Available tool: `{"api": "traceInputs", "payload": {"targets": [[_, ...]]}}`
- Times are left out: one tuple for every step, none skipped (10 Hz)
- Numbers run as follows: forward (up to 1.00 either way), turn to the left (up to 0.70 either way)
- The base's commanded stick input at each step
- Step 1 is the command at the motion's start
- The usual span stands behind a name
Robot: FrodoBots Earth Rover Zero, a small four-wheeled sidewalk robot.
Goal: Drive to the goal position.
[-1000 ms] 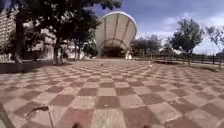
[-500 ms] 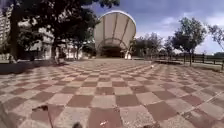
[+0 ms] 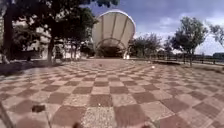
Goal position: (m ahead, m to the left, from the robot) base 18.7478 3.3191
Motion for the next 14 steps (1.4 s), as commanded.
{"api": "traceInputs", "payload": {"targets": [[0.7,0.0],[0.7,0.0],[0.7,0.0],[0.7,0.0],[0.7,0.0],[0.7,0.0],[0.7,0.0],[0.7,0.0],[0.7,0.0],[0.7,0.0],[0.7,0.0],[0.7,0.0],[0.7,0.0],[0.7,0.0]]}}
